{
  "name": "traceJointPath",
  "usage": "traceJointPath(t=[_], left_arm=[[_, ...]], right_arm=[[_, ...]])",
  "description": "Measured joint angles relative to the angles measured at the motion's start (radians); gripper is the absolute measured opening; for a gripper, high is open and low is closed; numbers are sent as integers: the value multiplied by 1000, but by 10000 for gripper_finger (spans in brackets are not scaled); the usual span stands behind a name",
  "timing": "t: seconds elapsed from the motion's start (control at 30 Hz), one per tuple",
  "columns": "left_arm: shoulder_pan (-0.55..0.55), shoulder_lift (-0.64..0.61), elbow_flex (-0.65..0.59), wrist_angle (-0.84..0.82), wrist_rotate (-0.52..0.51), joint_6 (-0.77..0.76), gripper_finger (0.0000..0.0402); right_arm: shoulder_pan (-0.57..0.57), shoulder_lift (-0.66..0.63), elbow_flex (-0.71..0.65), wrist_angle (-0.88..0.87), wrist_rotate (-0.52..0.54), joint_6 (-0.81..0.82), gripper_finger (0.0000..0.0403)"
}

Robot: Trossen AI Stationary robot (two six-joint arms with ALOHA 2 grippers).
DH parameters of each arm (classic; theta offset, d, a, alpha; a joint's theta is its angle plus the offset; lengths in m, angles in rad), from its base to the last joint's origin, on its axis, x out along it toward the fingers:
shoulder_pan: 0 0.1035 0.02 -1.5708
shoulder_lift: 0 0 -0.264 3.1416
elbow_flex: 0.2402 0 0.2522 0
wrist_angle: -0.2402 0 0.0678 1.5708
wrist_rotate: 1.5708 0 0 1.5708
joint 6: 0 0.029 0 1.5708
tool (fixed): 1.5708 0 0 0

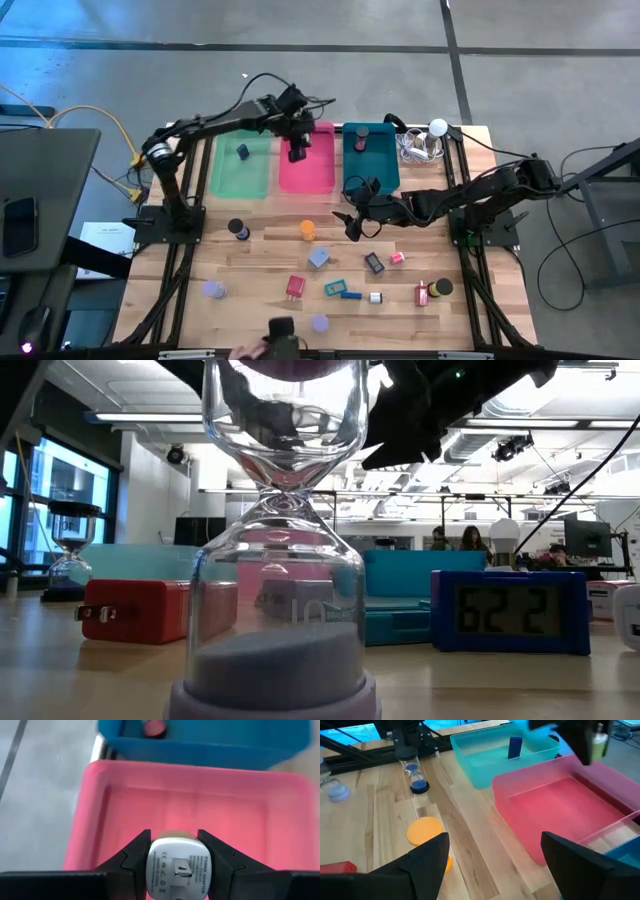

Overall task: Pick & Place Office items
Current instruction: Put the green adapter into the red bin

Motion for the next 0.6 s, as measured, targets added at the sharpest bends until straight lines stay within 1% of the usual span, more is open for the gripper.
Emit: traceJointPath(t=[0.17,0.33,0.6], left_arm=[[54,60,17,-17,-3,-13,127],[101,84,17,-51,-2,-19,127],[119,97,16,-58,3,-36,128]], right_arm=[[0,2,-9,0,-1,-1,303],[0,3,-28,-1,-3,4,303],[0,3,-28,17,-4,6,303]])
